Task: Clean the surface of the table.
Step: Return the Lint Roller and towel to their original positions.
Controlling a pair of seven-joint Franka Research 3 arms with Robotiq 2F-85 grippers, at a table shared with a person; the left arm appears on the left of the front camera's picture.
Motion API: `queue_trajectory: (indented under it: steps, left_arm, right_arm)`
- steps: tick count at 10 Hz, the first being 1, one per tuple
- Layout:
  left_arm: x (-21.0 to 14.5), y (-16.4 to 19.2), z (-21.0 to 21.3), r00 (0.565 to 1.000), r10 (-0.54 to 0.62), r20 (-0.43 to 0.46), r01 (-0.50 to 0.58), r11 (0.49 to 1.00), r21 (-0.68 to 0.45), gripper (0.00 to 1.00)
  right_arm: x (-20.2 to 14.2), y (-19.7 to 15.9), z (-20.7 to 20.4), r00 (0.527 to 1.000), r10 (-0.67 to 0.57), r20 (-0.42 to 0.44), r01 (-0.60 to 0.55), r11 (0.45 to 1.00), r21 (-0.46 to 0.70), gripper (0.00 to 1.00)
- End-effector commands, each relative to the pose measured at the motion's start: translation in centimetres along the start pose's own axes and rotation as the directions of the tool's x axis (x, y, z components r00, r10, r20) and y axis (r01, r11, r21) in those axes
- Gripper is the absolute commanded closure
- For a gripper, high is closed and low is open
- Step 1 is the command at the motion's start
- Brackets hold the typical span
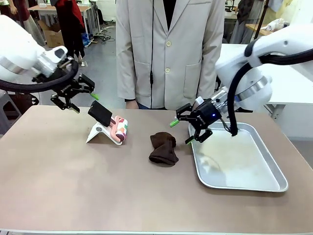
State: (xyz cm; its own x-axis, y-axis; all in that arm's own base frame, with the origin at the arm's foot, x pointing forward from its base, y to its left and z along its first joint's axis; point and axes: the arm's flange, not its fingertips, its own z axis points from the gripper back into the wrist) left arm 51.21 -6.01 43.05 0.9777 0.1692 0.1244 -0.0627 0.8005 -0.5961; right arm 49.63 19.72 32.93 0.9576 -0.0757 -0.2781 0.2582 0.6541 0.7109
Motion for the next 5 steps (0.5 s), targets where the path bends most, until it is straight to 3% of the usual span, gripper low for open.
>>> queue_trajectory:
  steps: [1,3,5]
  left_arm:
    - [-4.2,2.6,2.7,0.998,-0.023,-0.056,0.014,0.988,-0.156,0.0]
    - [-7.5,5.8,5.7,0.999,-0.036,-0.031,0.024,0.949,-0.315,0.0]
    - [-9.6,9.7,7.5,1.0,0.015,-0.003,-0.015,0.895,-0.446,0.0]
  right_arm:
    - [-1.9,-3.3,3.6,0.999,0.0,-0.034,0.004,0.991,0.133,0.0]
    - [-3.6,-6.7,6.2,0.993,0.03,-0.113,0.003,0.961,0.277,0.0]
    - [-7.1,-9.8,8.6,0.964,0.162,-0.211,-0.048,0.885,0.463,0.0]
